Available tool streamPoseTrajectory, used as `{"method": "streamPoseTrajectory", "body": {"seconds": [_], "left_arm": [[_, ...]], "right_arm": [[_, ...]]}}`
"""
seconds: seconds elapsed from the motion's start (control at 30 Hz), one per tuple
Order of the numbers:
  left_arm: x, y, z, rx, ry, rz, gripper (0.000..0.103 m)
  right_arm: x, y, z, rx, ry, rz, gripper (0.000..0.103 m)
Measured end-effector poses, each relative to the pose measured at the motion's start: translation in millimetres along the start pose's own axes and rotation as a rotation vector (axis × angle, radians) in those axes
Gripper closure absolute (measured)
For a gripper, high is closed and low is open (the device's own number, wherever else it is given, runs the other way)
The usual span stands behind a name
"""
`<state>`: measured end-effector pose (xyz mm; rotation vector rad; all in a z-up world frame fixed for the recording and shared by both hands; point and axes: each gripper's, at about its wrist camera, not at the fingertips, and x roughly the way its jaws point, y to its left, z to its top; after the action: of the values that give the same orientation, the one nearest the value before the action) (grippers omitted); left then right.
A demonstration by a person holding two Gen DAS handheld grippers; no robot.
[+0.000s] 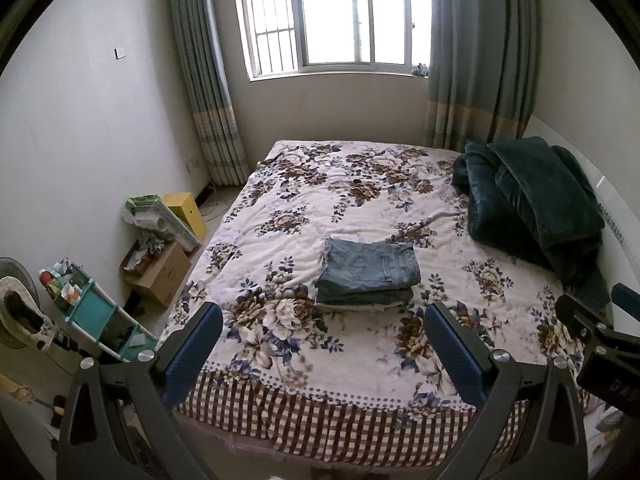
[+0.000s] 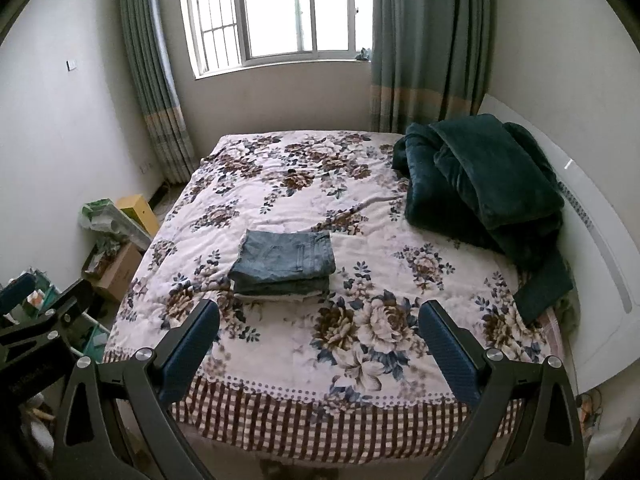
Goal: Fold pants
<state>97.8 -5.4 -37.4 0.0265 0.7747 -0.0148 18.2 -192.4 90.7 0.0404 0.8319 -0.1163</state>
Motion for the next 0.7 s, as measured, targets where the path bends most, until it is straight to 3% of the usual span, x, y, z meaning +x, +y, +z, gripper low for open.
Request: {"method": "streamPoseTrajectory", "body": {"seconds": [0.7], "left_arm": [[-3.2,-1.3,-1.8,-0.002,-0.001,-0.002,0.000]], "right_arm": [[-2.3,1.2,-4.7,-0.010,0.003,0.001,0.002]]}}
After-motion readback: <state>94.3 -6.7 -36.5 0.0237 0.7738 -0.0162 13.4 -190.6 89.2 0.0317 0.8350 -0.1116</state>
